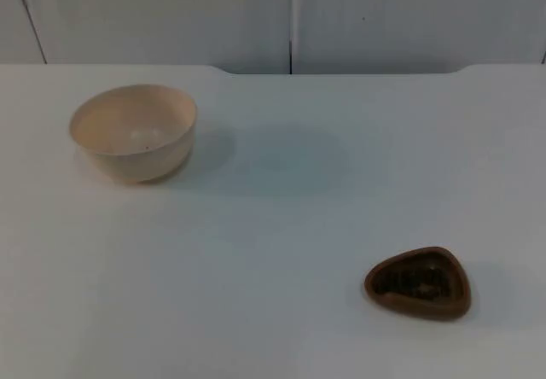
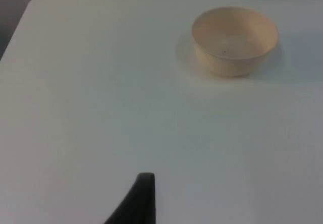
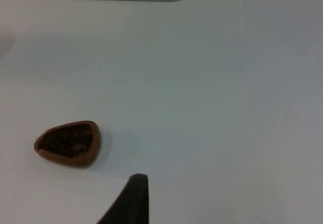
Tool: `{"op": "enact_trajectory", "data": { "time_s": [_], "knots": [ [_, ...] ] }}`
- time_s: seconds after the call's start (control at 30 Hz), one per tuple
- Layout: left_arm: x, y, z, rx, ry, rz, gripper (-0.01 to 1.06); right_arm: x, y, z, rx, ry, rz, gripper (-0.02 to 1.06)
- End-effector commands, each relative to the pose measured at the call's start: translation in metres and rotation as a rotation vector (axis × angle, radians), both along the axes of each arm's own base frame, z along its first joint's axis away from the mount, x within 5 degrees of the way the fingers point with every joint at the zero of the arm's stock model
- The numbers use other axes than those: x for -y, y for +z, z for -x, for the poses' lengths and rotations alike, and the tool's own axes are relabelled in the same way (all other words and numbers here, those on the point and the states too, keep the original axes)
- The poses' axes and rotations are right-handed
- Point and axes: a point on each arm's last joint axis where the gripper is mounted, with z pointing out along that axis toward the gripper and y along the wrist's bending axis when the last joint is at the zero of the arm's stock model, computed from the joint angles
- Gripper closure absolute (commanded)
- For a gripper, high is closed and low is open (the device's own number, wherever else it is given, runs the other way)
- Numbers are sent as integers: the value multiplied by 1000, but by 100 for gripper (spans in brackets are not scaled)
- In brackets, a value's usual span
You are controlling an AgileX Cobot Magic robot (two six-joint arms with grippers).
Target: Pick up the bowl with the left hand and pour the coffee beans from the cup into the bowl with the right hand.
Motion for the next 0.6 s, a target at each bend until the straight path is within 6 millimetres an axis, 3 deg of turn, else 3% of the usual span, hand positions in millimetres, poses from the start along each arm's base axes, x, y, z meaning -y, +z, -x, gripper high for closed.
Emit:
{"op": "enact_trajectory", "data": {
  "time_s": [0.0, 0.57],
  "knots": [
    [2, 1, 0, 15, -10, 24, 0, 0, 0, 0, 5, -5, 6, -1],
    [6, 45, -19, 31, -35, 78, 0, 0, 0, 0, 5, -5, 6, -1]
  ]
}}
